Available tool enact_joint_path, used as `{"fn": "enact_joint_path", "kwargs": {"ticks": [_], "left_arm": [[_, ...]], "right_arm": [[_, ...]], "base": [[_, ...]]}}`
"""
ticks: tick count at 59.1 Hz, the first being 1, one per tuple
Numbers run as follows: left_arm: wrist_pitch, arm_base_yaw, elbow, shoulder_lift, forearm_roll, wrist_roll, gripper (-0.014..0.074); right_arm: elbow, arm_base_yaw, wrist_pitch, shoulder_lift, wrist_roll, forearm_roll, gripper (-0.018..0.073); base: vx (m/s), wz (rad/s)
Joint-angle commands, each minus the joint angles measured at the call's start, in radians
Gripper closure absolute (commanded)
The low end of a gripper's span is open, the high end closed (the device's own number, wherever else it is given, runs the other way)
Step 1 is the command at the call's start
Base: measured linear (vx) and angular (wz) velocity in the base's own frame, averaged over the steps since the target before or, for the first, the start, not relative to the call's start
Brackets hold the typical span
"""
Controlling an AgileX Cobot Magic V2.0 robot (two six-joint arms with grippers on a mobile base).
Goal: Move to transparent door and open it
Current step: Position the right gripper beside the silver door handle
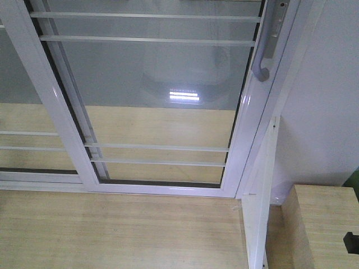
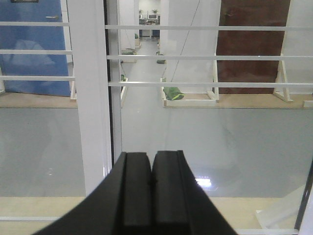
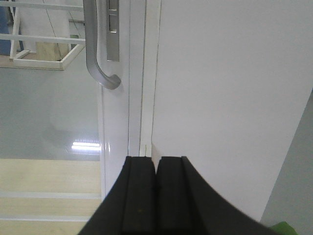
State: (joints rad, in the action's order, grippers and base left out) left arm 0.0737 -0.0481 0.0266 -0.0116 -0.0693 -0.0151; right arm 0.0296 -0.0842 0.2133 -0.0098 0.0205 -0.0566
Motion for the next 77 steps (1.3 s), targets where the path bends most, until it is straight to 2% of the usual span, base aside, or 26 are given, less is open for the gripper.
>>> {"fn": "enact_joint_path", "kwargs": {"ticks": [1, 77], "left_arm": [[-0.081, -0.005, 0.03, -0.011, -0.01, 0.007, 0.0602], [-0.081, -0.006, 0.03, -0.011, -0.01, 0.007, 0.0602]], "right_arm": [[0.014, 0.0, -0.084, -0.014, 0.002, -0.001, 0.0567], [0.014, 0.0, -0.092, -0.014, 0.012, -0.005, 0.0567]], "base": [[0.09, 0.04], [0.04, 0.01]]}}
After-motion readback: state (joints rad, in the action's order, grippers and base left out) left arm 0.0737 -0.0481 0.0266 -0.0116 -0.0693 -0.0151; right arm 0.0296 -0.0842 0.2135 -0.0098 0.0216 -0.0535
